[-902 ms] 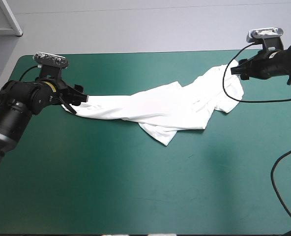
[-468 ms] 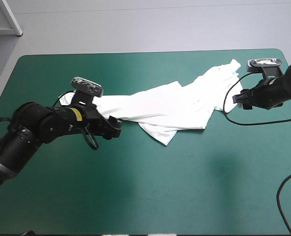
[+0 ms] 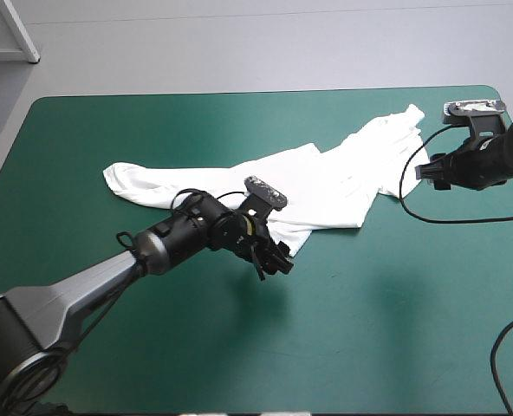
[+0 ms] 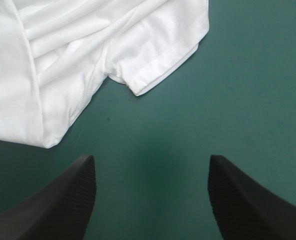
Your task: Fold the cloth
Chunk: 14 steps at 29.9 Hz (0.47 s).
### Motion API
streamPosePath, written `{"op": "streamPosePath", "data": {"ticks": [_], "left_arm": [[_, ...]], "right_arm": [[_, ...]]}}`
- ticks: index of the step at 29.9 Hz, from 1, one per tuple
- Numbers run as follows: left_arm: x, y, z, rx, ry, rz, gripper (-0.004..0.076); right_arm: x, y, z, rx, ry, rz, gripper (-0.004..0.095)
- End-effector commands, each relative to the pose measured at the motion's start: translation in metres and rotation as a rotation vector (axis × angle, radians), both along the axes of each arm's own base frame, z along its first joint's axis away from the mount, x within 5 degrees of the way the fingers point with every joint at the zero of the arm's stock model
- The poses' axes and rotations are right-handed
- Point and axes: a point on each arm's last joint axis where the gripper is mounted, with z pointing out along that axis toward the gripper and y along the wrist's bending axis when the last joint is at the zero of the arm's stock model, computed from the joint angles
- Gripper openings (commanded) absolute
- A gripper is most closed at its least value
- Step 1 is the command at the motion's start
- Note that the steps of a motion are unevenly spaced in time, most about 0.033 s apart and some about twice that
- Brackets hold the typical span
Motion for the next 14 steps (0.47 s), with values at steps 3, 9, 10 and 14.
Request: {"op": "streamPosePath", "data": {"ticks": [3, 9, 10, 14], "left_arm": [[0.011, -0.021, -0.008, -0.083, -0.062, -0.007, 0.0577], [0.022, -0.032, -0.022, -0.114, -0.111, -0.021, 0.0577], [0.023, -0.034, -0.024, -0.118, -0.117, -0.023, 0.0577], [0.028, -0.038, -0.040, -0.092, -0.104, -0.028, 0.0575]], "right_arm": [[-0.004, -0.003, 0.023, -0.008, -0.142, -0.021, 0.0603], [0.004, -0.005, 0.020, -0.012, -0.169, -0.048, 0.0603], [0.006, -0.005, 0.019, -0.011, -0.168, -0.050, 0.0603], [0.018, -0.006, 0.005, -0.007, -0.124, -0.052, 0.0603]]}}
